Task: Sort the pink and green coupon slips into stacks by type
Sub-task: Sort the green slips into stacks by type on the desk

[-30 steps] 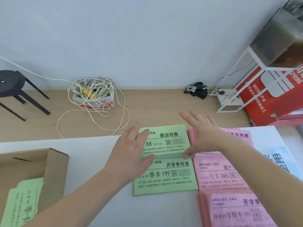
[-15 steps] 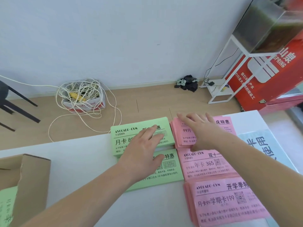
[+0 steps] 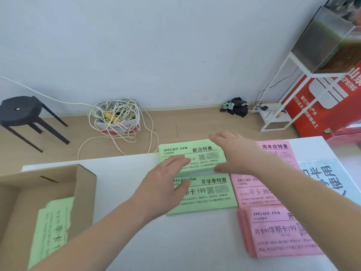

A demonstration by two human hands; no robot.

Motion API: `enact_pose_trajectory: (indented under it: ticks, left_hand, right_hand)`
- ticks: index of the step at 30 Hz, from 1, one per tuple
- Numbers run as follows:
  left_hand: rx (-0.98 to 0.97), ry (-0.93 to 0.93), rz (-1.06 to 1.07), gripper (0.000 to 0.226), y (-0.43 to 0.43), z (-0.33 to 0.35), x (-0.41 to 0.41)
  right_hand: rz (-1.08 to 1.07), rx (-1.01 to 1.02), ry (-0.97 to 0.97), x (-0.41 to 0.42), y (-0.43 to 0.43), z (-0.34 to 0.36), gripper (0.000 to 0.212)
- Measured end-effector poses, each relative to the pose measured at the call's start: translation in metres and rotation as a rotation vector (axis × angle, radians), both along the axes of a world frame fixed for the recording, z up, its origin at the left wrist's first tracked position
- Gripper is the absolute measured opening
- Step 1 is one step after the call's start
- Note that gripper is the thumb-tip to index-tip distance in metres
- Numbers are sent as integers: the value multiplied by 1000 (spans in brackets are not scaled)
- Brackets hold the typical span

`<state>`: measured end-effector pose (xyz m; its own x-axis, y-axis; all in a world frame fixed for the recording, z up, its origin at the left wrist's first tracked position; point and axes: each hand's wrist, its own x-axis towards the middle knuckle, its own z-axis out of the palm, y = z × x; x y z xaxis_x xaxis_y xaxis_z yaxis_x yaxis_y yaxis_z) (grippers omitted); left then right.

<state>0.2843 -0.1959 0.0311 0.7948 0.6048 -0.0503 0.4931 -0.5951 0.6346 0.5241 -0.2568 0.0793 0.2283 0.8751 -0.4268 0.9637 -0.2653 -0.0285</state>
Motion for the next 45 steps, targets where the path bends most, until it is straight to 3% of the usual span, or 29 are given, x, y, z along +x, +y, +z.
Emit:
enact_pose_trajectory:
  ticks: [3, 9, 14, 17, 20, 22, 27, 31, 34, 38, 43, 45]
  left_hand:
    - [-76, -87, 104, 48, 6, 21, -46]
    - [-190, -209, 391, 33, 32, 56, -183]
    - [-182, -58, 561, 30, 61, 40, -313]
    - [-219, 143, 495, 30, 61, 24, -358]
    - [-160, 293, 296, 37, 62, 7, -368]
    - [-89, 293, 211, 45, 72, -4, -360]
    - [-116, 366, 164, 62, 94, -28, -326]
    - [-128, 420, 187, 57, 102, -36, -318]
    - [-110, 430, 163, 58, 111, -35, -315]
    - [-123, 376, 112, 25, 111, -29, -316]
    - [-186, 197, 94, 17, 100, -22, -329]
    - [-98, 149, 91, 26, 93, -27, -336]
  right_hand:
    - [-31, 127, 143, -57, 15, 19, 69]
    - [-18, 212, 411, -184, 37, 17, 42]
    - [109, 432, 582, -288, 45, -15, 35]
    - [218, 596, 553, -340, 52, -33, 32]
    - [299, 596, 385, -370, 57, -53, 34]
    - [241, 554, 345, -375, 58, -61, 36]
    - [30, 482, 546, -366, 48, -62, 40]
    - [-36, 435, 659, -366, 46, -59, 45]
    - [-122, 382, 751, -362, 55, -48, 36]
    - [-150, 327, 654, -361, 61, -26, 29]
    - [-59, 282, 515, -366, 59, -16, 38]
    - [25, 273, 439, -372, 60, -19, 42]
